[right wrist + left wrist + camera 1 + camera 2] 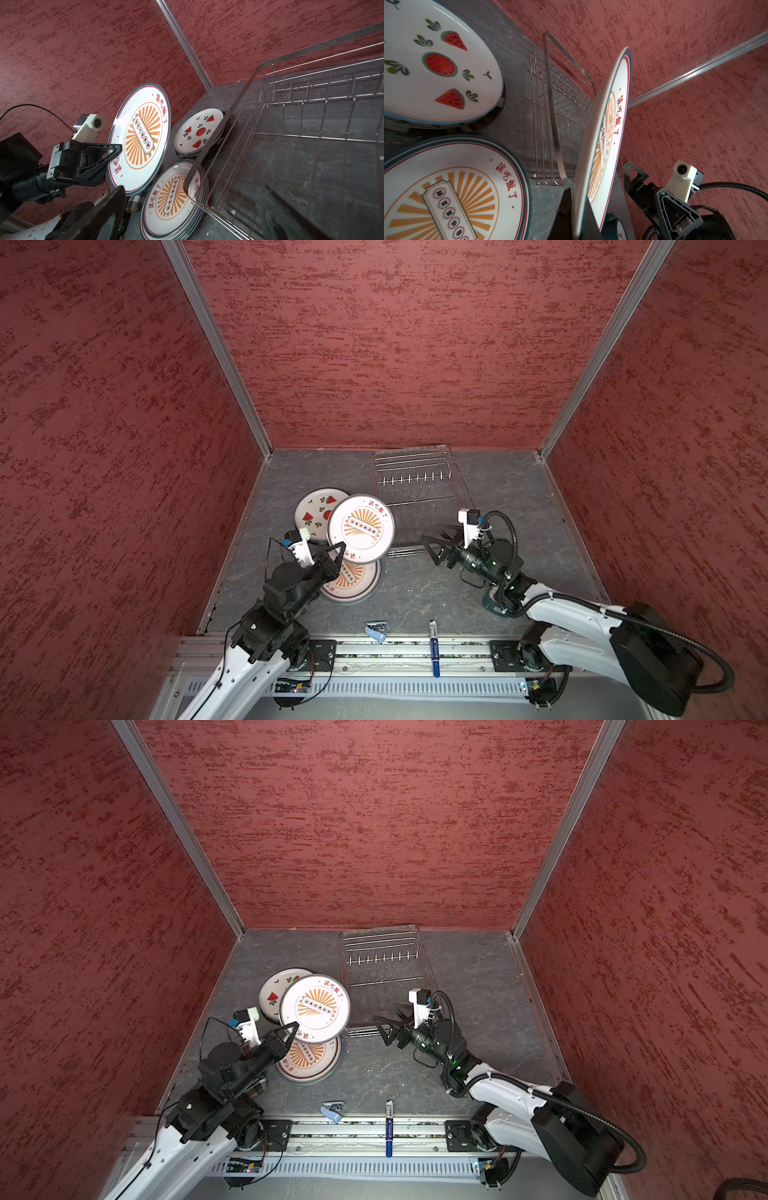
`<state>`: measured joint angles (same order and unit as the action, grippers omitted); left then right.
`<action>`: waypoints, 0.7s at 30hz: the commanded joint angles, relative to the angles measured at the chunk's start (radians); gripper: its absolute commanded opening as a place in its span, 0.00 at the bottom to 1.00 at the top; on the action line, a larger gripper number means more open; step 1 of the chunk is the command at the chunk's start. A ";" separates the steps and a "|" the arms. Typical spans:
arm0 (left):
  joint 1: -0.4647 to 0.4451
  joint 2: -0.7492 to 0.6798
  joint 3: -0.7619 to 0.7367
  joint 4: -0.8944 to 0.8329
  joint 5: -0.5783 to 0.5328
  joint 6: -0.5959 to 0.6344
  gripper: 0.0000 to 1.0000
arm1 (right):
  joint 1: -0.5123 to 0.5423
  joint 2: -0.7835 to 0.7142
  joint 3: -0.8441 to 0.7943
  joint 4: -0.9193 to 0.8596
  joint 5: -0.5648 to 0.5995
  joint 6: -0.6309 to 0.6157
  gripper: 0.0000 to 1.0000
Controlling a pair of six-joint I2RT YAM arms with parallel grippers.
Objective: Unload the plates from the dish rack
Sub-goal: 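Lower the sunburst plate onto the sunburst stack with the left gripper while right gripper withdraws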
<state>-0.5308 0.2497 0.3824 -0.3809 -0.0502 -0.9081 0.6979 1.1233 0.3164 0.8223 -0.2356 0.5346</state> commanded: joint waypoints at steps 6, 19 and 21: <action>0.006 0.039 0.112 -0.315 -0.122 -0.218 0.00 | 0.052 0.035 0.111 -0.108 0.053 -0.081 0.99; 0.005 0.062 0.091 -0.432 -0.147 -0.426 0.00 | 0.185 0.188 0.312 -0.262 0.170 -0.209 0.99; 0.005 0.068 0.092 -0.451 -0.153 -0.442 0.00 | 0.196 0.213 0.334 -0.270 0.174 -0.214 0.99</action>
<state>-0.5308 0.3145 0.4778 -0.8272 -0.1913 -1.2854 0.8764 1.3121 0.6151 0.5987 -0.1192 0.3679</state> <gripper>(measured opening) 0.077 0.989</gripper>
